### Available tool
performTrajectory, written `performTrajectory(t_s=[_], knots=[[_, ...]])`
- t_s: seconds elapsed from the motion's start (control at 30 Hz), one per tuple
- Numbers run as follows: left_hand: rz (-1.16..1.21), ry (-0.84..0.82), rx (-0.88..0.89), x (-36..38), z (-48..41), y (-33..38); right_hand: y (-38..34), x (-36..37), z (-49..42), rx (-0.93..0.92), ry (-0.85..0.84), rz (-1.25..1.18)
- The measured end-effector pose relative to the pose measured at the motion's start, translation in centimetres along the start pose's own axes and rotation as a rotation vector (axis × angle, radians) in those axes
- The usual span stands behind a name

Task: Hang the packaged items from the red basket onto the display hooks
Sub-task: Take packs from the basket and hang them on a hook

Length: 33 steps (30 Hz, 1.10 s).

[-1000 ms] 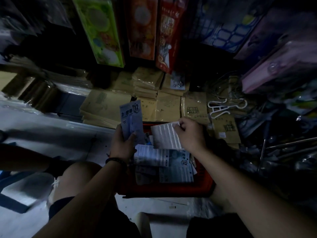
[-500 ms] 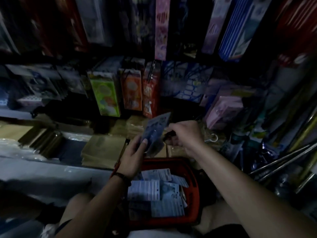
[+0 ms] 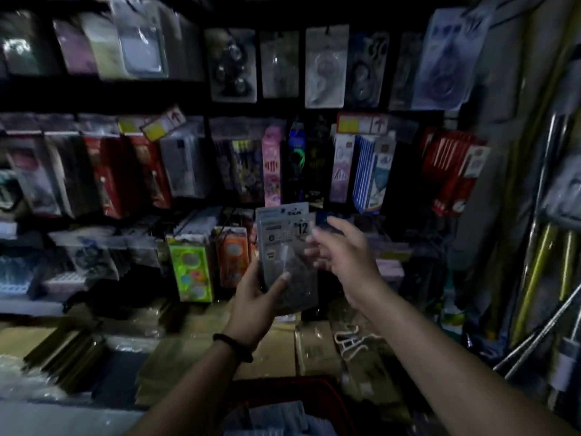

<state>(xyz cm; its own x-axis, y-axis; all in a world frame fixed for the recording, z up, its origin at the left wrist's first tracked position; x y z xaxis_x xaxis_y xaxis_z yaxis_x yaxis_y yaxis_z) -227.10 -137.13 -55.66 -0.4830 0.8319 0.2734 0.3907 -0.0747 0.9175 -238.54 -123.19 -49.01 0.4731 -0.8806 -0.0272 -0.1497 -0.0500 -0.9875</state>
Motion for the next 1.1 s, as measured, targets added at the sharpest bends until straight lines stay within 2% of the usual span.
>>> performTrajectory(t_s=[0.17, 0.27, 0.53, 0.77, 1.1], knots=[[0.176, 0.0, -0.044, 3.9, -4.9, 5.7, -7.9, -1.1, 2.2, -0.629, 0.053, 0.954], [0.161, -0.045, -0.01, 7.3, -7.3, 9.0, -10.1, -1.3, 2.2, -0.782, 0.063, 1.124], [0.109, -0.135, 0.103, 15.0, -11.5, 16.1, -17.9, -5.5, 0.1, -0.886, 0.323, 1.194], [0.176, -0.213, 0.037, 18.8, -15.9, 18.4, -22.4, -11.4, -3.7, -0.828, 0.395, 1.149], [0.008, -0.228, 0.147, 22.6, -20.9, 21.0, -24.7, -21.3, -10.4, -0.627, 0.58, 1.291]])
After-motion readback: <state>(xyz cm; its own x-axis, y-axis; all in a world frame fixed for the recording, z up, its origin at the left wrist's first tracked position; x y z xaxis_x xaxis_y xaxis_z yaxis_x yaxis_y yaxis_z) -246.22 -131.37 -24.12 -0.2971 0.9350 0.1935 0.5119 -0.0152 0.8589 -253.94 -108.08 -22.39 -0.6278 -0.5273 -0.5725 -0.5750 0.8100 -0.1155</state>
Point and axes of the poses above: each hand's wrist, its own z-axis away from the middle knuckle, its own x-axis out of the palm, y = z × x, the point moved 10 cm from there along -z, towards the middle knuckle, and after that the axes turned 9 degrees about z, right-handed, at the moved point
